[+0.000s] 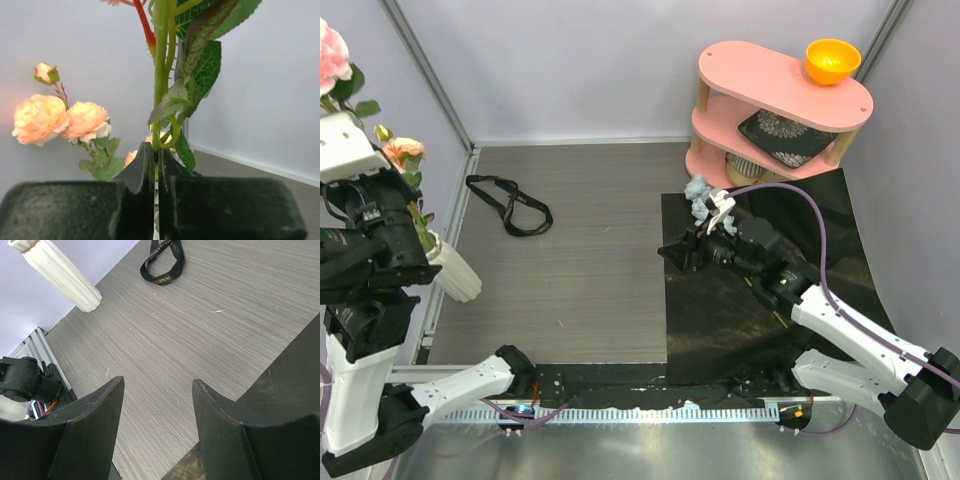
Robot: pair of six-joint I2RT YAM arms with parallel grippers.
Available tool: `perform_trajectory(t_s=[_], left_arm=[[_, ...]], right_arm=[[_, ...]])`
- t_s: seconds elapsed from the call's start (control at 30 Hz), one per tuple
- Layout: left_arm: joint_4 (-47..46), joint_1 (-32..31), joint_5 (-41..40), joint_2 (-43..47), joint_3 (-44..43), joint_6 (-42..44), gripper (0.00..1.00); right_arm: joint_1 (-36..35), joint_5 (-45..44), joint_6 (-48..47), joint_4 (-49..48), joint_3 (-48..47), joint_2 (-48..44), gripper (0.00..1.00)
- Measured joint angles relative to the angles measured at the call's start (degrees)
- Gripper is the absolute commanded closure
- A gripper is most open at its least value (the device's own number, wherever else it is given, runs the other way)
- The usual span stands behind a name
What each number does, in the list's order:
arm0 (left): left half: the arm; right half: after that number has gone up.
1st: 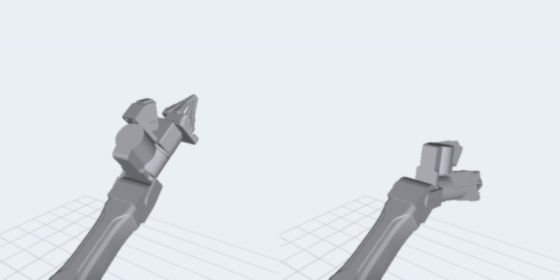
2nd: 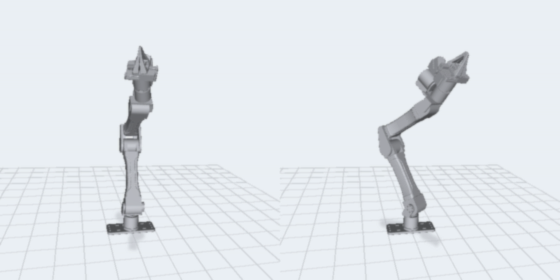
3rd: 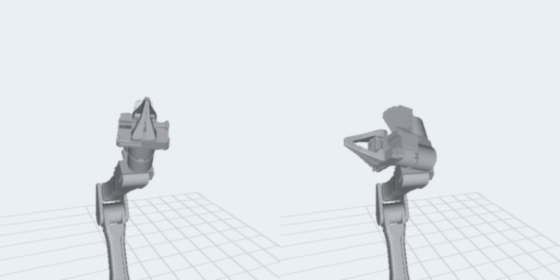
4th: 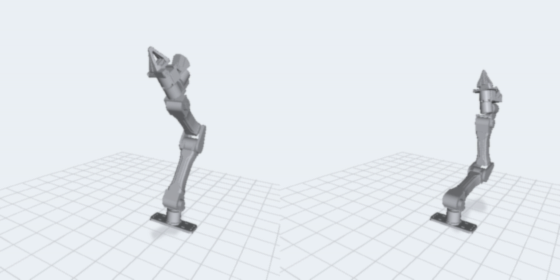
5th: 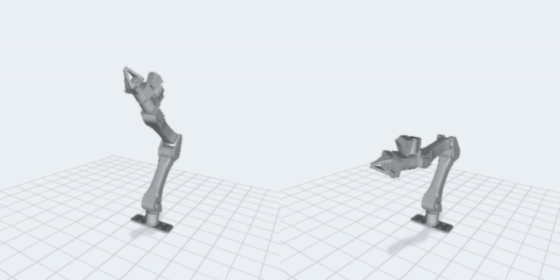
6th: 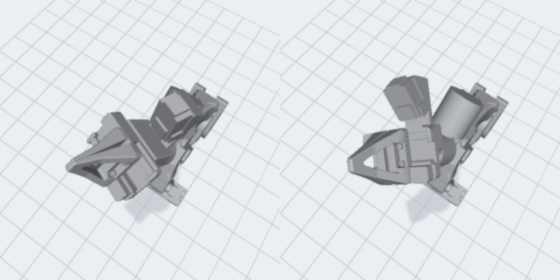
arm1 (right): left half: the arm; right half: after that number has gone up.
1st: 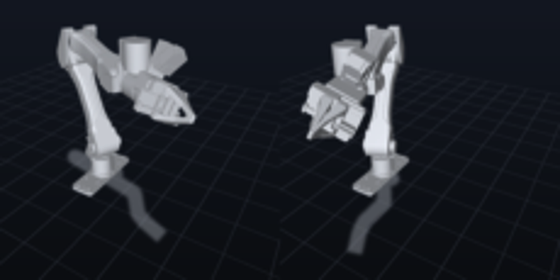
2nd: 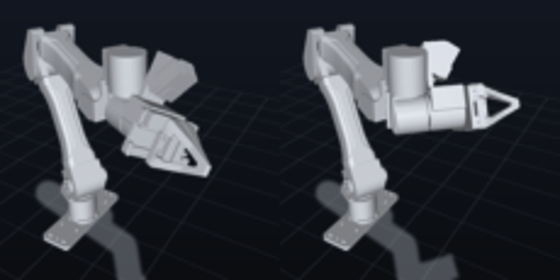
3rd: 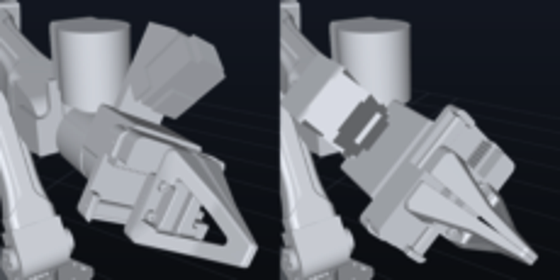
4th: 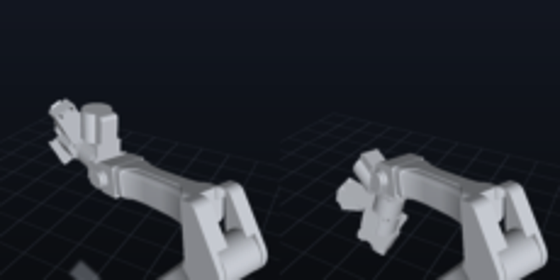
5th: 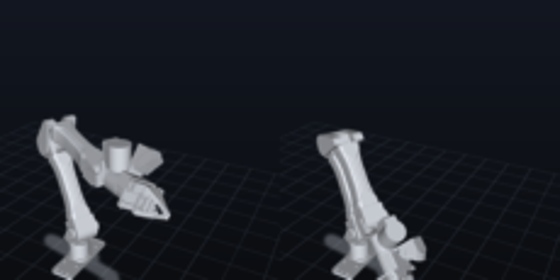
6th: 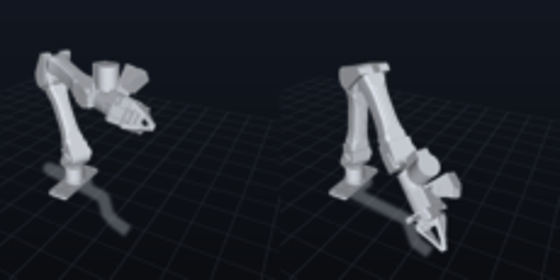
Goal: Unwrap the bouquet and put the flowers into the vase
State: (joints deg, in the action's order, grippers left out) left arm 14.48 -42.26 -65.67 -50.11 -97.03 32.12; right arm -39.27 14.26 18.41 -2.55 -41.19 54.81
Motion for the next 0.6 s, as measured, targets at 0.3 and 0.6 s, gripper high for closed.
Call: perform_trajectory(t_s=[0.3, 0.6], left_arm=[[-12.81, 0.0, -0.87, -7.37, -5.29, 14.12, 1.0], [-16.72, 2.03, -1.11, -9.27, -3.52, 16.79, 1.0]], right_arm=[[0.0, 0.02, 0.42, 0.0, -0.42, 0.0, 0.38], [0.0, 0.04, 0.74, 0.02, -0.42, 0.0, 0.38]])
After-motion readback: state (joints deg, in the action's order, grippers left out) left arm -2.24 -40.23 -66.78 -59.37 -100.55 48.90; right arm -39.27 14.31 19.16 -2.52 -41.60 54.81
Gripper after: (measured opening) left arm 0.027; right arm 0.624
